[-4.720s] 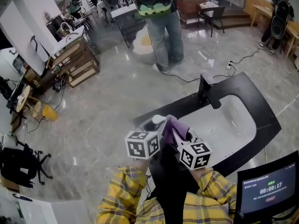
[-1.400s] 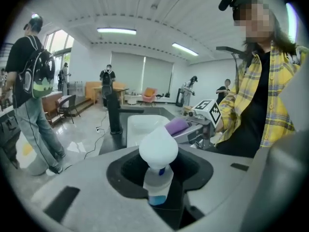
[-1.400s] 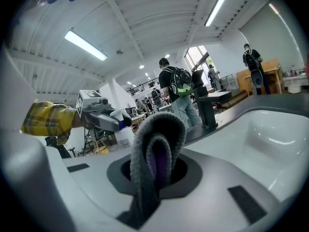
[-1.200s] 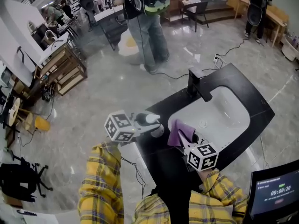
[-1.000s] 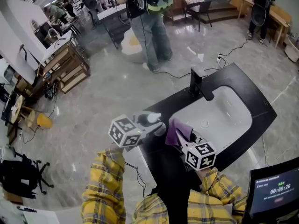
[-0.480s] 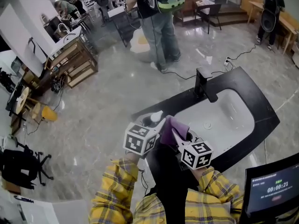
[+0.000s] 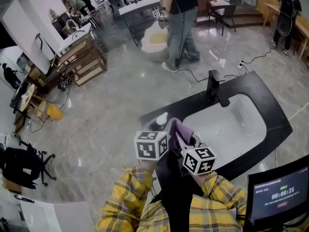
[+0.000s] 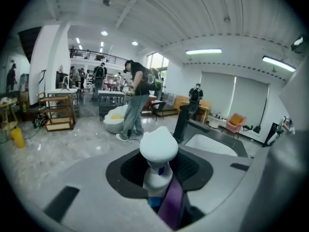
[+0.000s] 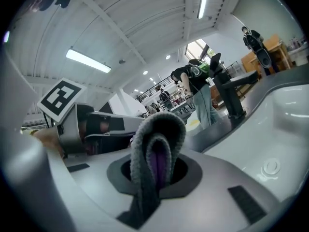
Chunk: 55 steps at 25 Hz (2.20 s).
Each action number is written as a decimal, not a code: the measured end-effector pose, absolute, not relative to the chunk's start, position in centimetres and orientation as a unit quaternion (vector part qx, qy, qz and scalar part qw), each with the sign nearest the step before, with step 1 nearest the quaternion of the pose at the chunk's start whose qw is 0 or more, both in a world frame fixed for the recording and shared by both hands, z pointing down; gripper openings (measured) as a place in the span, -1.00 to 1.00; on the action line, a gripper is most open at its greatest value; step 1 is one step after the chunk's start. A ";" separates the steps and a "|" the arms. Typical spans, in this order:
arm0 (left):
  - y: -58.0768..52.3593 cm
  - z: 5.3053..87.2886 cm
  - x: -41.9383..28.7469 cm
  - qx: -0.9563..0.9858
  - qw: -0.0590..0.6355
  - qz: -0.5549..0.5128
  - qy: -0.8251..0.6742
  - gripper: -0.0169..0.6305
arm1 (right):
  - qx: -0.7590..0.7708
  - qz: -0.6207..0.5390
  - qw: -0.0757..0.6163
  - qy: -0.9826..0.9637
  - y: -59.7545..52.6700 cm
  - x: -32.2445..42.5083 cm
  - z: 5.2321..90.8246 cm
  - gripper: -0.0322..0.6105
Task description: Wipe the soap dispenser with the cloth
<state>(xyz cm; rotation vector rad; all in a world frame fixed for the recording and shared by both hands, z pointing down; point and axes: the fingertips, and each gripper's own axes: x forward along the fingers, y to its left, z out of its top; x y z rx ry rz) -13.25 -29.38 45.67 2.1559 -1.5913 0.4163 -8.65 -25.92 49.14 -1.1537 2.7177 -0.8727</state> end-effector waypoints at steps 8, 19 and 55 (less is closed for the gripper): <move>-29.1 45.7 -12.7 0.778 0.217 0.138 -0.574 -0.59 | -0.379 -0.278 0.010 0.883 -26.6 -9.3 50.8 -0.77; -28.6 45.5 -11.9 0.817 0.188 0.136 -0.527 -0.56 | -0.382 -0.275 -0.028 0.882 -27.2 -9.0 53.4 -0.77; -24.5 42.4 -14.2 0.954 0.014 0.219 -0.205 -0.20 | -0.416 -0.226 -0.022 0.881 -25.8 -5.2 50.5 -0.77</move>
